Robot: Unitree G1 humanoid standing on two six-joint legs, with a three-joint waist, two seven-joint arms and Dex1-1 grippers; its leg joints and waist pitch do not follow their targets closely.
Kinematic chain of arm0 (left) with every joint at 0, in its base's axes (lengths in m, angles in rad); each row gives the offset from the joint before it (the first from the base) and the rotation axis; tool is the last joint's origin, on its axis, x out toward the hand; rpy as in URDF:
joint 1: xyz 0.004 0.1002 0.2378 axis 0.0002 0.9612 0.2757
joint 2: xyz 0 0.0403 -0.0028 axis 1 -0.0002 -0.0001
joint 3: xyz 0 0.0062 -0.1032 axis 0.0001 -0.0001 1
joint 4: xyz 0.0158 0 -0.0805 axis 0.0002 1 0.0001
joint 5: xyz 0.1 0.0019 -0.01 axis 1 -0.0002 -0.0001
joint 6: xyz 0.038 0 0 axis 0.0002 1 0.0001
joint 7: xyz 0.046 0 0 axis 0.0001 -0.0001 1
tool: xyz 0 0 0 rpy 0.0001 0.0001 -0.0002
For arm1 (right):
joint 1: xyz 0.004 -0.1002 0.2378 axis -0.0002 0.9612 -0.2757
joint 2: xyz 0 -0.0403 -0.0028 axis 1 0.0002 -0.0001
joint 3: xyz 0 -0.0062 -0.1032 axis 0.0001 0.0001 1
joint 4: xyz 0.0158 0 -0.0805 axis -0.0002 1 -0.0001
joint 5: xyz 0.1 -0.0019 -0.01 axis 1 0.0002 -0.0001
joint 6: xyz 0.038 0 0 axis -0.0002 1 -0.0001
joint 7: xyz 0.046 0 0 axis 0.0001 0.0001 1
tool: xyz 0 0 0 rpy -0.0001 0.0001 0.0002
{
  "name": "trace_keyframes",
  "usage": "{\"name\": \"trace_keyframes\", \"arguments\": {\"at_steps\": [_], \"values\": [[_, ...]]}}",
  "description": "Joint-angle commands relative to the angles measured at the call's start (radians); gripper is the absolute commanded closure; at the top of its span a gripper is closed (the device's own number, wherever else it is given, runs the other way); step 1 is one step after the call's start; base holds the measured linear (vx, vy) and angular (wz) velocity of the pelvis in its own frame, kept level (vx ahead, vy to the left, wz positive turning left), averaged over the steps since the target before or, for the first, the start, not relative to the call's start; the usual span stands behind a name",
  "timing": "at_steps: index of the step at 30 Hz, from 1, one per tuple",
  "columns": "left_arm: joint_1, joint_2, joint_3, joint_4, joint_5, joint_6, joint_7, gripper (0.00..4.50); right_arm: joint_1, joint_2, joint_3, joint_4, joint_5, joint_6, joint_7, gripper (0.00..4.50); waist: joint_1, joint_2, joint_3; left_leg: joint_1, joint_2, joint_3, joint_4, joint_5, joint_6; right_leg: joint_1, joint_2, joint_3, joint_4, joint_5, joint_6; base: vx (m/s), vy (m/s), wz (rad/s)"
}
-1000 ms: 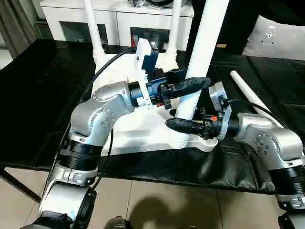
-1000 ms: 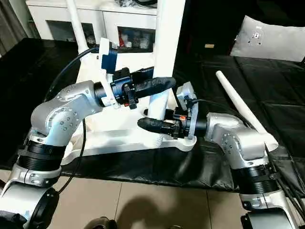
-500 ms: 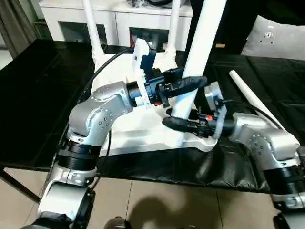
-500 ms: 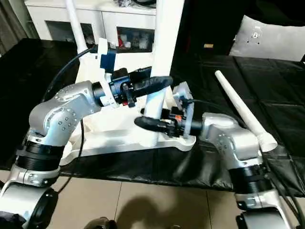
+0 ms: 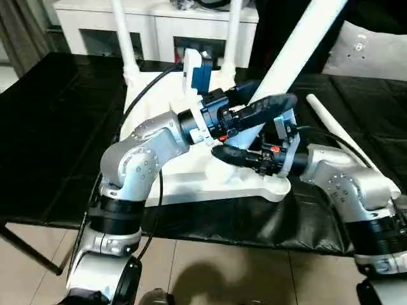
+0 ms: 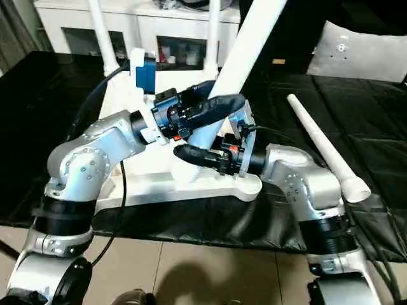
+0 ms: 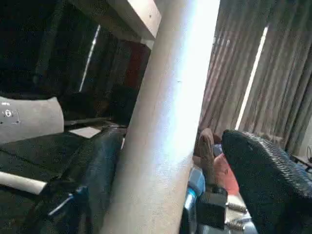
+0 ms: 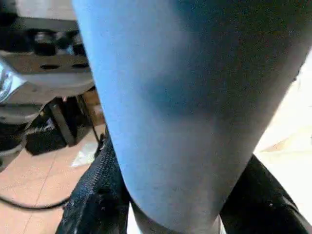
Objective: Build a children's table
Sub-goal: Pick table leg
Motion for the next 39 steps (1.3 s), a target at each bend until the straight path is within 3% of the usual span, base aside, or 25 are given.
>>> {"name": "trace_keyframes", "arguments": {"at_steps": [1, 3, 4, 7, 8, 11, 13, 14, 15, 16, 18, 19, 20, 22, 24, 28, 29, 31, 34, 37, 39], "values": [[-0.003, -0.035, -0.049, -0.051, -0.028, 0.003, -0.006, 0.75, -0.004, 0.007, -0.067, 0.041, -0.019, 0.003, -0.091, 2.60, 0.000, -0.004, -0.079, 0.034, 0.031, -0.002, -0.076, -0.238, 0.010, 0.044, -0.025, 0.007, -0.063, -0.148, -0.237, 0.000, 0.000, 0.00], [-0.003, -0.036, -0.039, -0.046, -0.024, -0.004, 0.007, 0.75, -0.003, 0.009, -0.073, 0.043, -0.020, 0.001, -0.098, 2.60, 0.000, -0.005, -0.079, 0.034, 0.030, -0.002, -0.075, -0.240, 0.009, 0.045, -0.025, 0.007, -0.063, -0.150, -0.235, 0.000, 0.000, 0.00], [-0.001, -0.031, -0.017, -0.042, -0.018, -0.012, 0.026, 0.75, 0.001, 0.007, -0.082, 0.040, -0.031, -0.008, -0.119, 2.60, 0.001, -0.010, -0.078, 0.034, 0.030, -0.002, -0.076, -0.235, 0.009, 0.045, -0.025, 0.007, -0.063, -0.156, -0.231, 0.000, 0.000, 0.00], [0.016, -0.015, 0.019, -0.041, 0.006, -0.030, 0.066, 0.75, 0.017, 0.000, -0.106, 0.010, -0.030, 0.017, -0.169, 2.60, 0.002, -0.007, -0.078, 0.035, 0.030, 0.000, -0.076, -0.222, 0.005, 0.044, -0.025, 0.008, -0.064, -0.161, -0.226, 0.000, 0.000, 0.00], [0.028, -0.006, 0.039, -0.041, 0.022, -0.041, 0.093, 0.75, 0.028, 0.000, -0.122, -0.012, -0.023, 0.030, -0.195, 2.60, 0.002, -0.001, -0.079, 0.035, 0.030, -0.001, -0.076, -0.218, 0.003, 0.044, -0.024, 0.008, -0.062, -0.155, -0.225, 0.000, 0.000, 0.00], [0.065, 0.018, 0.073, -0.030, 0.095, -0.083, 0.178, 0.75, 0.061, 0.014, -0.153, -0.065, -0.035, 0.031, -0.280, 2.61, -0.003, -0.002, -0.079, 0.034, 0.028, -0.001, -0.076, -0.222, 0.003, 0.046, -0.021, 0.007, -0.066, -0.145, -0.203, 0.000, 0.000, 0.00], [0.088, 0.029, 0.074, -0.032, 0.128, -0.097, 0.215, 0.75, 0.085, 0.021, -0.156, -0.095, -0.057, 0.025, -0.322, 2.61, -0.005, -0.006, -0.078, 0.032, 0.028, -0.002, -0.079, -0.224, -0.003, 0.045, -0.023, 0.008, -0.070, -0.172, -0.180, 0.000, 0.000, 0.00], [0.134, 0.058, 0.063, -0.036, 0.197, -0.105, 0.272, 0.75, 0.133, 0.037, -0.150, -0.153, -0.112, 0.018, -0.403, 2.61, -0.008, -0.009, -0.078, 0.032, 0.029, -0.003, -0.079, -0.225, -0.009, 0.044, -0.022, 0.008, -0.071, -0.184, -0.169, 0.000, 0.000, 0.00], [0.134, 0.058, 0.063, -0.036, 0.197, -0.105, 0.272, 0.75, 0.133, 0.037, -0.150, -0.153, -0.112, 0.018, -0.403, 2.61, -0.007, -0.007, -0.076, 0.033, 0.031, -0.002, -0.080, -0.224, -0.013, 0.041, -0.021, 0.009, -0.072, -0.190, -0.159, 0.000, 0.000, 0.00], [0.167, 0.077, 0.057, -0.039, 0.228, -0.099, 0.292, 0.75, 0.160, 0.042, -0.132, -0.181, -0.176, -0.003, -0.462, 2.61, -0.008, -0.004, -0.077, 0.034, 0.028, -0.003, -0.082, -0.239, -0.019, 0.040, -0.021, 0.009, -0.072, -0.219, -0.148, 0.000, 0.000, 0.00], [0.213, 0.087, 0.062, -0.047, 0.235, -0.096, 0.311, 0.75, 0.194, 0.042, -0.103, -0.225, -0.187, 0.003, -0.470, 2.61, -0.009, -0.003, -0.074, 0.037, 0.029, -0.003, -0.085, -0.262, -0.034, 0.034, -0.019, 0.010, -0.076, -0.248, -0.136, 0.000, 0.000, 0.00], [0.244, 0.090, 0.061, -0.053, 0.251, -0.112, 0.324, 0.75, 0.217, 0.056, -0.107, -0.262, -0.178, 0.031, -0.504, 2.61, -0.010, -0.009, -0.073, 0.036, 0.029, -0.002, -0.086, -0.281, -0.034, 0.033, -0.019, 0.010, -0.078, -0.266, -0.129, 0.000, 0.000, 0.00], [0.244, 0.090, 0.061, -0.053, 0.251, -0.112, 0.324, 0.75, 0.217, 0.056, -0.107, -0.262, -0.178, 0.031, -0.504, 2.61, -0.009, -0.006, -0.074, 0.037, 0.029, -0.004, -0.087, -0.286, -0.035, 0.032, -0.019, 0.011, -0.078, -0.272, -0.126, 0.000, 0.000, 0.00], [0.331, 0.121, 0.019, -0.069, 0.362, -0.149, 0.393, 0.75, 0.266, 0.089, -0.106, -0.312, -0.184, 0.083, -0.586, 2.61, -0.012, -0.008, -0.069, 0.034, 0.030, -0.006, -0.091, -0.297, -0.035, 0.029, -0.016, 0.011, -0.082, -0.279, -0.111, 0.000, 0.000, 0.00], [0.373, 0.134, -0.003, -0.087, 0.404, -0.162, 0.416, 0.75, 0.291, 0.098, -0.098, -0.327, -0.200, 0.085, -0.610, 2.61, -0.012, -0.005, -0.069, 0.037, 0.031, -0.006, -0.093, -0.320, -0.044, 0.025, -0.018, 0.013, -0.083, -0.296, -0.090, 0.000, 0.000, 0.00], [0.460, 0.134, -0.004, -0.147, 0.455, -0.180, 0.476, 0.75, 0.335, 0.136, -0.122, -0.375, -0.236, 0.117, -0.706, 2.61, -0.015, -0.005, -0.067, 0.037, 0.030, -0.008, -0.095, -0.353, -0.058, 0.020, -0.017, 0.013, -0.088, -0.339, -0.071, 0.000, 0.000, 0.00], [0.488, 0.124, 0.014, -0.178, 0.466, -0.174, 0.514, 0.75, 0.350, 0.169, -0.167, -0.381, -0.226, 0.165, -0.773, 2.61, -0.016, -0.006, -0.063, 0.036, 0.030, -0.009, -0.098, -0.362, -0.061, 0.017, -0.018, 0.014, -0.089, -0.350, -0.068, 0.000, 0.000, 0.00], [0.497, 0.126, 0.018, -0.187, 0.478, -0.188, 0.527, 0.75, 0.356, 0.172, -0.179, -0.380, -0.227, 0.184, -0.795, 2.61, -0.019, -0.008, -0.061, 0.038, 0.029, -0.010, -0.098, -0.381, -0.065, 0.014, -0.015, 0.013, -0.090, -0.360, -0.061, 0.000, 0.000, 0.00], [0.518, 0.115, 0.047, -0.209, 0.471, -0.206, 0.547, 0.75, 0.354, 0.162, -0.186, -0.388, -0.249, 0.128, -0.810, 2.61, -0.022, -0.007, -0.062, 0.038, 0.025, -0.011, -0.097, -0.410, -0.074, 0.013, -0.018, 0.012, -0.097, -0.413, -0.031, 0.000, 0.000, 0.00], [0.533, 0.111, 0.065, -0.208, 0.490, -0.255, 0.567, 0.75, 0.321, 0.123, -0.190, -0.382, -0.287, 0.029, -0.790, 2.61, -0.033, -0.011, -0.061, 0.030, 0.024, -0.012, -0.096, -0.390, -0.068, 0.015, -0.017, 0.012, -0.097, -0.384, -0.018, 0.000, 0.000, 0.00], [0.538, 0.113, 0.064, -0.210, 0.491, -0.254, 0.568, 0.75, 0.317, 0.125, -0.198, -0.388, -0.272, 0.034, -0.782, 2.61, -0.036, -0.011, -0.064, 0.030, 0.024, -0.011, -0.093, -0.376, -0.059, 0.015, -0.015, 0.013, -0.093, -0.359, -0.020, 0.000, 0.000, 0.00]]}}
